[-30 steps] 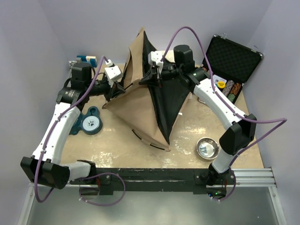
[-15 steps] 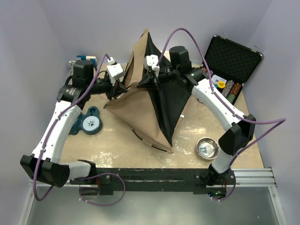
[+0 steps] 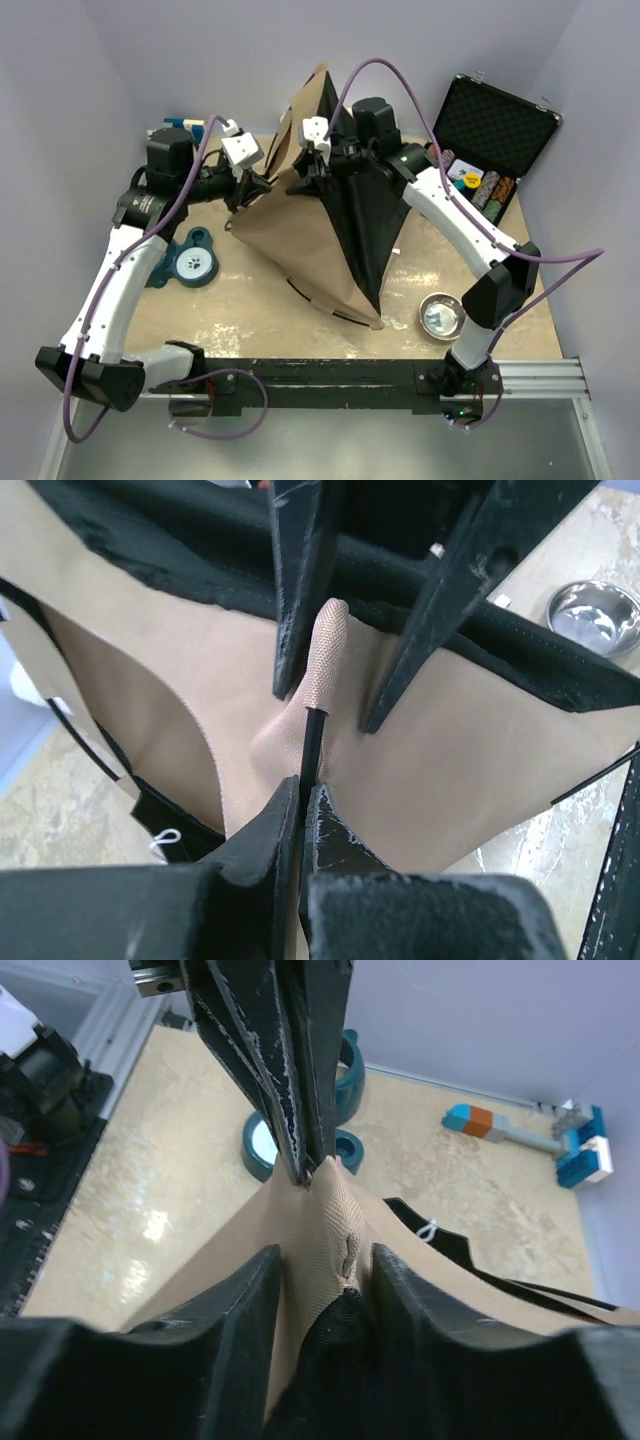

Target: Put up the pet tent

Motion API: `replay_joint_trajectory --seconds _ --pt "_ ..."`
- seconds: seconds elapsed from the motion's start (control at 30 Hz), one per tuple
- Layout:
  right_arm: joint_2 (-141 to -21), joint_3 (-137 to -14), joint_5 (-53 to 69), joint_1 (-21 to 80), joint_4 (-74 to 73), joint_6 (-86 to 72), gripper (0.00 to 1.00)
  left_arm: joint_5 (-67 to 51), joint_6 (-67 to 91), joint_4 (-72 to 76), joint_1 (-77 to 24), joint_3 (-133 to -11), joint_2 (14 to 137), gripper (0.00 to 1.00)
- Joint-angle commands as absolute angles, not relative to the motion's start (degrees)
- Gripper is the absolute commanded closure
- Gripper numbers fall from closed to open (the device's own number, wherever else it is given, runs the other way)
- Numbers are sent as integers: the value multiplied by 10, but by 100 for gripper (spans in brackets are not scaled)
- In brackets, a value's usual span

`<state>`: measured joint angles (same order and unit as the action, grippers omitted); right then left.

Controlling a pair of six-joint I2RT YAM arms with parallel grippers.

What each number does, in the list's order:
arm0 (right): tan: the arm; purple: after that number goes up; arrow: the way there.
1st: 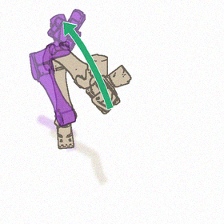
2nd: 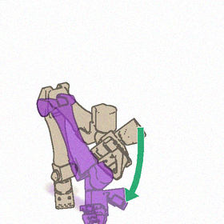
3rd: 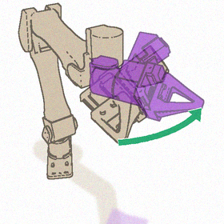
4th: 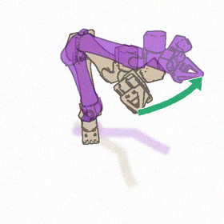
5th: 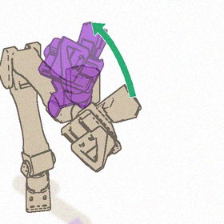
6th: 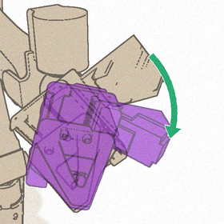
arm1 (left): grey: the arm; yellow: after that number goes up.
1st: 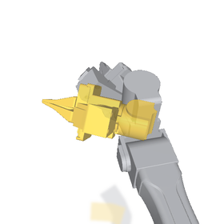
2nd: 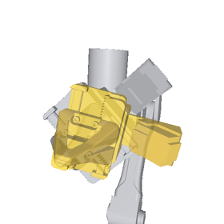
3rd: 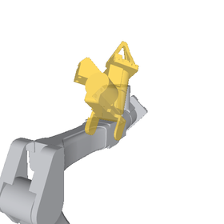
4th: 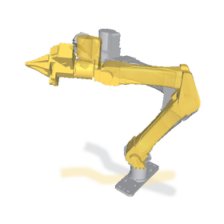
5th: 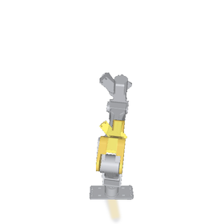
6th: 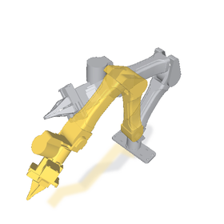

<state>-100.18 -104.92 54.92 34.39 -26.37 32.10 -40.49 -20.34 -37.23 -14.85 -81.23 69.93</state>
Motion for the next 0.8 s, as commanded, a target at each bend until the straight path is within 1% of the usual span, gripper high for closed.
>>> replay_joint_trajectory --seconds 0.0,0.1,0.3,0.33,0.37,0.43,0.6,0.63,0.67,0.77 --pt "-989 -1070 537 323 -236 270 45 -374 -178 -359 -153 -836 689 100" --pt "-973 -1075 536 300 -203 235 37 -355 -189 -350 -152 -868 688 100" --pt "-937 -1066 529 297 -131 164 26 -360 -176 -289 -152 -910 685 100" --pt "-933 -1065 527 297 -119 154 24 -360 -166 -273 -152 -910 683 100" --pt "-930 -1065 525 297 -108 142 17 -358 -158 -256 -152 -911 681 100" --pt "-925 -1068 520 298 -85 123 14 -345 -149 -221 -152 -915 679 100" --pt "-925 -1103 509 299 -71 102 12 -301 -129 -160 -153 -950 688 100" --pt "-924 -1113 500 299 -69 98 10 -290 -126 -161 -152 -966 697 100" --pt "-922 -1121 493 299 -66 94 5 -280 -117 -159 -153 -977 701 100" --pt "-910 -1144 455 298 -65 93 2 -248 -88 -150 -152 -999 708 100"
